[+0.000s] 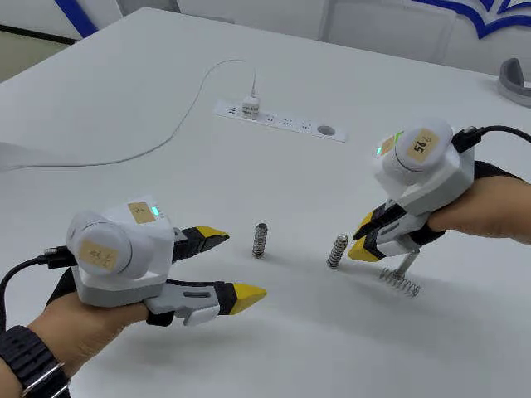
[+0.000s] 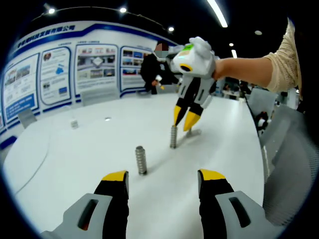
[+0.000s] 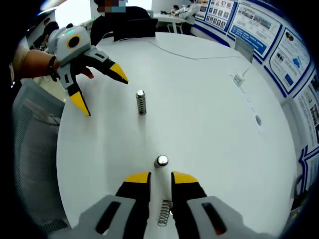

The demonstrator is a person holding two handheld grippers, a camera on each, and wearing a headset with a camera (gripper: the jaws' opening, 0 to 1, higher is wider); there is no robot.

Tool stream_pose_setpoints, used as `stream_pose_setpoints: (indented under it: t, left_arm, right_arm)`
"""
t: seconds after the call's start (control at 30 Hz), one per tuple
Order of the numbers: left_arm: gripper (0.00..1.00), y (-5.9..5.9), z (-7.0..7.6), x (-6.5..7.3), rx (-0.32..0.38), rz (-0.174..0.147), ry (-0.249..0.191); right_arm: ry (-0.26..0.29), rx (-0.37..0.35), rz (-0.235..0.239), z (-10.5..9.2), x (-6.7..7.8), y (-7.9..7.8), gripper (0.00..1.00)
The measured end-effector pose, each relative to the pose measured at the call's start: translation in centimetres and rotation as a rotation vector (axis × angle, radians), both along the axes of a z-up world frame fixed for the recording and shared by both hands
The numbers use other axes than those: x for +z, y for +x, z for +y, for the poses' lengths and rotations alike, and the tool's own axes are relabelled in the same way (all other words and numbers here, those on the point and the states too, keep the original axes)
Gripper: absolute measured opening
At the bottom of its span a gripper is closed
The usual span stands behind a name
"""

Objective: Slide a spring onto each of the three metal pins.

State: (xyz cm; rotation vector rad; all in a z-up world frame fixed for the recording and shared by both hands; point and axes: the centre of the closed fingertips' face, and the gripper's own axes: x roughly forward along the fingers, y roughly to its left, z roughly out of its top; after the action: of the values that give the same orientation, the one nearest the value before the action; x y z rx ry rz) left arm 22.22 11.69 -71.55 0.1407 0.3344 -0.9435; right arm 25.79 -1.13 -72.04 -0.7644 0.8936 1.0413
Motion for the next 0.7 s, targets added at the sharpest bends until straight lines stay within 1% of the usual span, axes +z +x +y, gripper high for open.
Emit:
stream_pose_setpoints:
  t: [0.27, 0.4, 0.6, 0.7]
  left_arm:
    - [0.57, 0.1, -0.1, 0.2, 0.000, -0.001, -0.005]
    - [0.57, 0.0, -0.1, 0.2, 0.000, 0.000, -0.004]
    - [0.57, -0.1, -0.1, 0.2, -0.001, -0.002, -0.005]
    - [0.57, -0.1, -0.1, 0.1, 0.000, -0.001, -0.007]
  right_arm:
    - [0.007, -0.016, -0.008, -1.2, 0.4, -1.4, 0.17]
    - [0.005, -0.034, -0.003, -2.1, 0.1, -1.8, 0.17]
    - [0.005, -0.062, 0.011, -3.3, -0.5, -3.0, 0.17]
    - [0.006, -0.081, 0.012, -4.1, -0.6, -3.2, 0.17]
